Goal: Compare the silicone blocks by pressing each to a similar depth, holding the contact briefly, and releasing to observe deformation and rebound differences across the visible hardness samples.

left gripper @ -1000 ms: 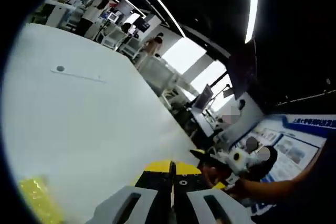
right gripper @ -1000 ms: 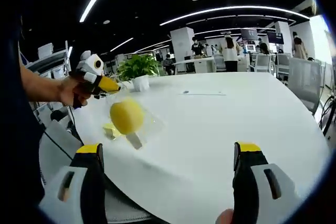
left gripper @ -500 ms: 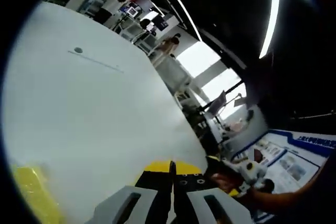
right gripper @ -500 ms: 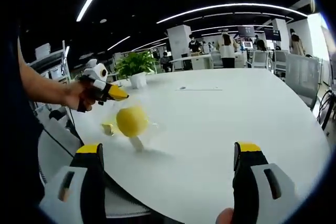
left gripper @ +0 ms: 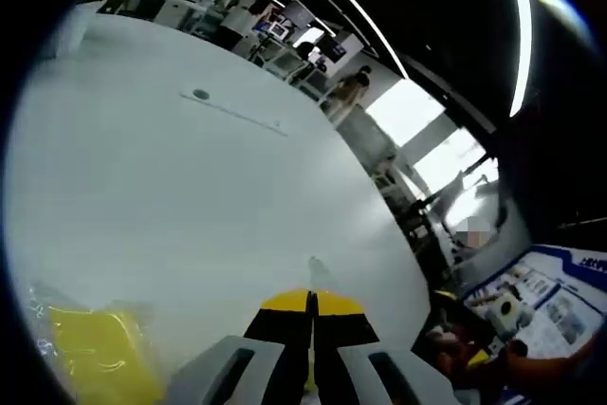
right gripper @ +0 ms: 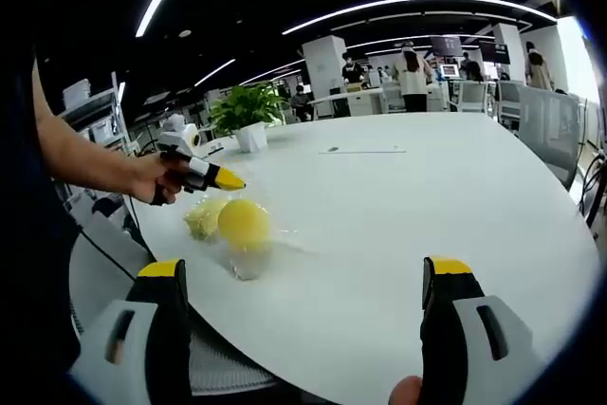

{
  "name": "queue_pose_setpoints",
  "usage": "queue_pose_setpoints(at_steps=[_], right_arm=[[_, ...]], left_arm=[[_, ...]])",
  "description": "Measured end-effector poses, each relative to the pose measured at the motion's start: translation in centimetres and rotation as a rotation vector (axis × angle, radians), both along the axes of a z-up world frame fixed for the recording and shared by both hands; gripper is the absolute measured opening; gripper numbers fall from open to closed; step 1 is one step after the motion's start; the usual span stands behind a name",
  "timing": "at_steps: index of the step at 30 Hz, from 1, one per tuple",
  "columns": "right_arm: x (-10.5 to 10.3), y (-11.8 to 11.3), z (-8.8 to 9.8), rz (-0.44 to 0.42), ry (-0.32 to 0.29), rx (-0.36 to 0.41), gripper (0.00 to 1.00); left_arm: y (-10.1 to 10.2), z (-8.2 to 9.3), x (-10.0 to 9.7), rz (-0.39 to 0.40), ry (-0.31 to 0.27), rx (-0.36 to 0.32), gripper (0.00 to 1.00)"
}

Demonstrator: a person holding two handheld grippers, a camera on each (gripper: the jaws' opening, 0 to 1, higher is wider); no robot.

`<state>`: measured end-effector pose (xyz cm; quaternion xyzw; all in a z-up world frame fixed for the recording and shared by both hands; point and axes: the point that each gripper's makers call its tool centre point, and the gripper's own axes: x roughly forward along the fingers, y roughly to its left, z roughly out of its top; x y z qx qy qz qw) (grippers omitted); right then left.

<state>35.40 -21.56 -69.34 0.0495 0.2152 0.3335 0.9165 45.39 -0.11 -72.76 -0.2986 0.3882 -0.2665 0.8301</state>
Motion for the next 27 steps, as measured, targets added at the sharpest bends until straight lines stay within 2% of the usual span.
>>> queue_pose_setpoints(at_steps=[3,10,15,16,17,19,22,27], right_arm=[[0.0,0.2,0.0,0.006,0.007,0.0,0.96],[0.1,0.5,-0.1,0.012,0.017,-0.004,0.96],[0.2,0.4,-0.1,0.008,0.02,-0.006,0.96],[0.2,0.4,-0.1,0.008,0.02,-0.006,0.96],[0.2,0.4,-0.2,0.008,0.022,-0.006,0.96],[0.1,0.6,-0.4,0.011,0.029,-0.004,0.96],[0.1,0.9,-0.4,0.01,0.031,-0.001,0.96],[0.1,1.0,-0.3,0.005,0.032,0.006,0.96]], left_arm=[[-0.1,-0.6,0.2,0.007,-0.016,0.011,0.0],[-0.4,-2.4,0.7,0.044,0.03,0.007,0.0],[-0.9,-3.1,0.9,0.057,0.038,0.005,0.0],[-0.9,-3.5,0.9,0.039,0.028,0.035,0.0],[-0.7,-4.2,0.7,-0.019,-0.012,0.132,0.0],[-1.1,-5.0,0.3,-0.075,-0.02,0.187,0.0],[-1.0,-5.8,0.2,-0.092,-0.039,0.239,0.0],[-0.6,-6.1,0.4,-0.07,-0.039,0.245,0.0]])
